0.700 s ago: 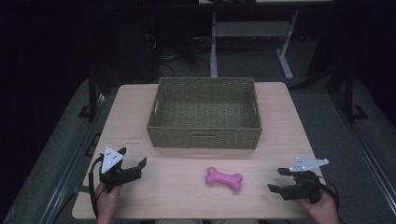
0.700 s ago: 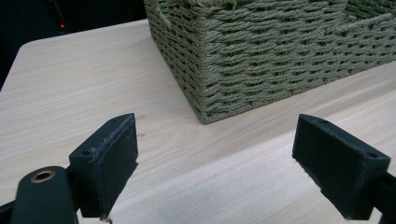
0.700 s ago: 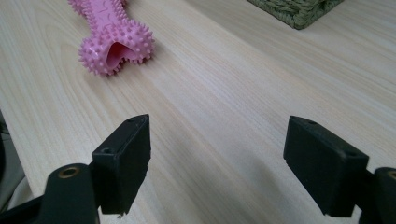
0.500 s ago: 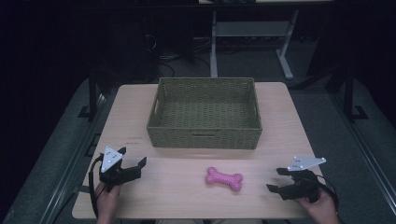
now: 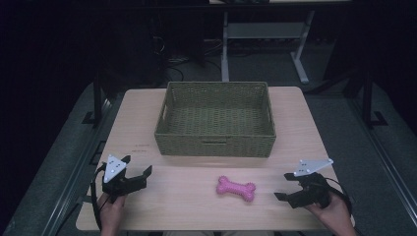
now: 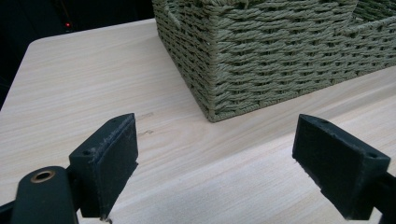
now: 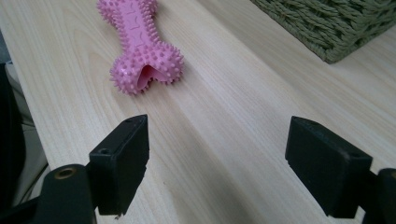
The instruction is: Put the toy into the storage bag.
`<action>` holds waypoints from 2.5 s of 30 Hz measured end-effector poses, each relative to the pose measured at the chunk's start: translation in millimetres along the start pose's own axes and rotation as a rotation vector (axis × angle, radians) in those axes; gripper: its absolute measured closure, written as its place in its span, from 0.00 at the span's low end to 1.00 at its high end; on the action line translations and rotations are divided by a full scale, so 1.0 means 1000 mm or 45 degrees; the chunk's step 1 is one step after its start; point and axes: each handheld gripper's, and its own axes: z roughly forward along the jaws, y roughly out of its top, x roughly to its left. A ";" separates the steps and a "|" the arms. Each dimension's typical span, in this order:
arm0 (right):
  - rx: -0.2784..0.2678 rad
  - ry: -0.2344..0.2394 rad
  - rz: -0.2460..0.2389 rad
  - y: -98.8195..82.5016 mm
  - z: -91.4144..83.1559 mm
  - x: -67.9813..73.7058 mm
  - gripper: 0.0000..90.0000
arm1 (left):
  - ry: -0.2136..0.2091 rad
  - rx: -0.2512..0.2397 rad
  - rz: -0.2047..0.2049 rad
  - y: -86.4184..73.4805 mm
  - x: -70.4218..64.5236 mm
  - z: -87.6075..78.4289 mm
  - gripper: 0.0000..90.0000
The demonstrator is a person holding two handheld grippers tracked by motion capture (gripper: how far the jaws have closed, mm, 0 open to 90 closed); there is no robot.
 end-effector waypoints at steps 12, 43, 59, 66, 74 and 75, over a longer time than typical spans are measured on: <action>0.041 0.042 -0.052 0.020 -0.001 0.004 0.21 | -0.004 0.001 0.004 0.000 -0.001 0.002 0.15; 0.165 0.147 -0.223 0.080 0.014 0.018 0.19 | -0.007 -0.003 0.002 0.001 0.000 0.002 0.15; 0.243 0.212 -0.319 0.105 0.039 0.031 0.19 | -0.007 -0.006 -0.007 0.001 0.001 0.002 0.15; 0.286 0.238 -0.341 0.110 0.050 0.035 0.19 | -0.011 -0.005 -0.001 0.001 0.000 0.003 0.15; 0.335 0.261 -0.365 0.115 0.064 0.039 0.19 | -0.011 -0.007 -0.002 0.001 0.000 0.003 0.15; 0.339 0.264 -0.363 0.115 0.065 0.039 0.19 | -0.011 -0.006 -0.002 0.001 0.000 0.003 0.15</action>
